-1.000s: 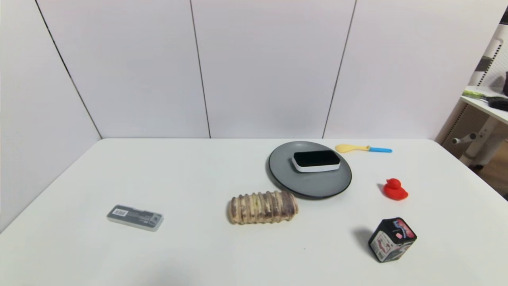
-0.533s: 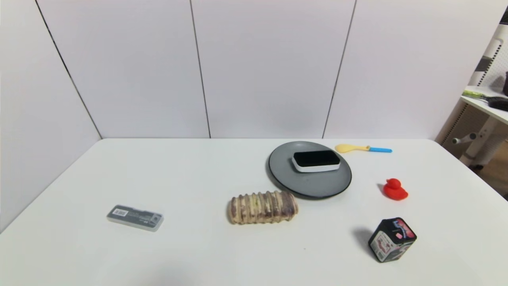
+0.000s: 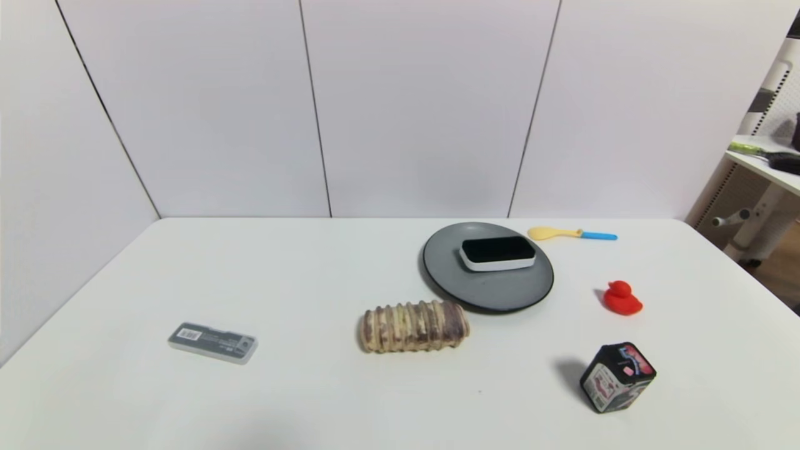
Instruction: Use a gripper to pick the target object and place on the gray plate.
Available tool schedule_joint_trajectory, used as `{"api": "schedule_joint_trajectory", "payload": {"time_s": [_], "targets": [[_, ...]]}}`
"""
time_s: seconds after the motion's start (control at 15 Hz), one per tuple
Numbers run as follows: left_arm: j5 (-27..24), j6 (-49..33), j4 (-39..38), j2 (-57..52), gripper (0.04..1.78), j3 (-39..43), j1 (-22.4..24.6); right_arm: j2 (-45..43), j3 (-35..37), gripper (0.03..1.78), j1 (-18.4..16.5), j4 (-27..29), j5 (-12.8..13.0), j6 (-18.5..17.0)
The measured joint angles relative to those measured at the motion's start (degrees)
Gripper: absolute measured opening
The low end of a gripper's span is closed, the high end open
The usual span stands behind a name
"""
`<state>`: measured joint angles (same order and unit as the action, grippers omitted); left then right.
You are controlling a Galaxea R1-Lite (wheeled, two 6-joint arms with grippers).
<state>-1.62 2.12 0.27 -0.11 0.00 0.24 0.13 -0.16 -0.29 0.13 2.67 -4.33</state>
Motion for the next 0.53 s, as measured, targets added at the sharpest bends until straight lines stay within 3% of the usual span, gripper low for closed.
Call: {"api": "schedule_joint_trajectory", "payload": {"time_s": [0.53], "targets": [[0.0, 0.0, 0.0, 0.0, 1.69, 0.0, 0.0, 0.0, 0.1, 1.71, 0.0, -0.1, 0.0, 0.0]]}}
